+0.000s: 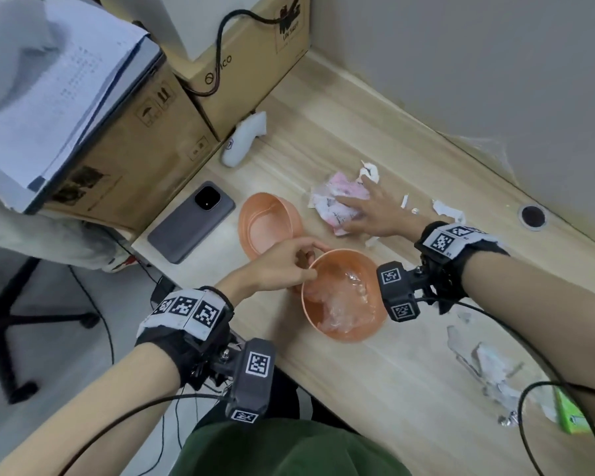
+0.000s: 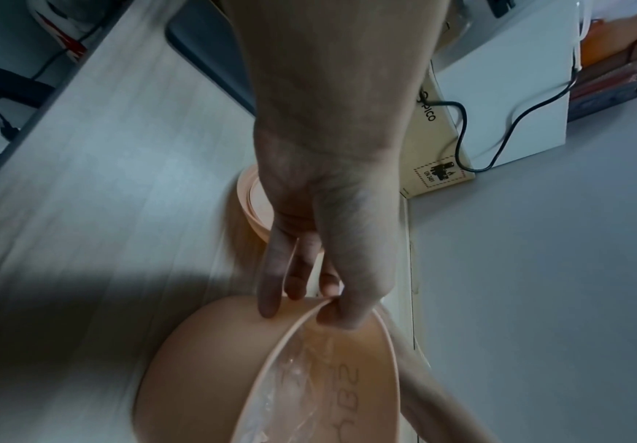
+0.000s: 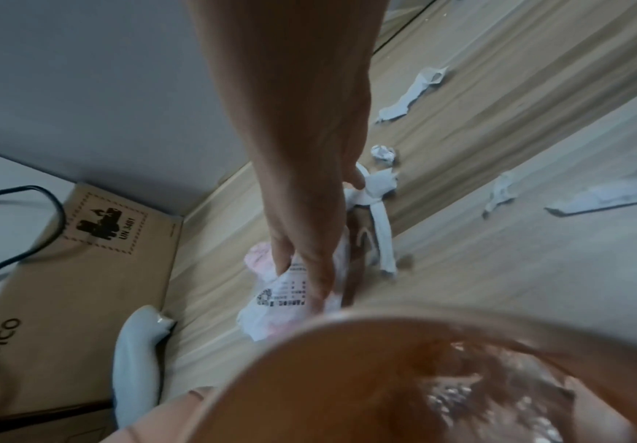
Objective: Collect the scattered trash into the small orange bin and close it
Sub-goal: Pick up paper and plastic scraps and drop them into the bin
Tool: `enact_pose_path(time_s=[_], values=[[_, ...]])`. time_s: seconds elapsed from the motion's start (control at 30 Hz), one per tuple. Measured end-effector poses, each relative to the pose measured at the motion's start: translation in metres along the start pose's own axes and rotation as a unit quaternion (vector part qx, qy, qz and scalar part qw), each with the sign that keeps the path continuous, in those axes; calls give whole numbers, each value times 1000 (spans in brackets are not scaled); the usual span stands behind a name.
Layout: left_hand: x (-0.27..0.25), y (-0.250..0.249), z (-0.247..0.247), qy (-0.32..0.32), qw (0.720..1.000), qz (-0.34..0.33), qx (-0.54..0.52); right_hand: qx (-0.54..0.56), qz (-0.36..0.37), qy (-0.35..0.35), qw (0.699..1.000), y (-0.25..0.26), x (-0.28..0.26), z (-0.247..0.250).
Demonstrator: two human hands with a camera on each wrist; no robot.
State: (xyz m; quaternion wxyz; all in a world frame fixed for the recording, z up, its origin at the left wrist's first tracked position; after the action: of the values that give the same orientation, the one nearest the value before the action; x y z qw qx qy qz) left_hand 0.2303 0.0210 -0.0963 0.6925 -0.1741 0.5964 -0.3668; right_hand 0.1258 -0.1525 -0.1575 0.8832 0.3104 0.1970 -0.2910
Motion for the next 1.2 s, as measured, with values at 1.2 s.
enact_pose_path(time_s=[1.2], values=[[28,-63,-80,57,997,25,51,-77,38,-43,995,38,-210,-44]])
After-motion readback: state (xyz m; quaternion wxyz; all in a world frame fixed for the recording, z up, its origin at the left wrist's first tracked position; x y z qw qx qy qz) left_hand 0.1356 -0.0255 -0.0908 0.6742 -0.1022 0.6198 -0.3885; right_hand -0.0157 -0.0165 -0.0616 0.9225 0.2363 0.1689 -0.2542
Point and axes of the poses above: each hand's wrist, its own x-axis towards the middle knuckle, its own z-axis out of the back of the hand, y = z × x, the point moved 6 cm from there along x, towards the middle knuckle, and after that the axes turned 9 degrees about z, right-handed, at the moved point
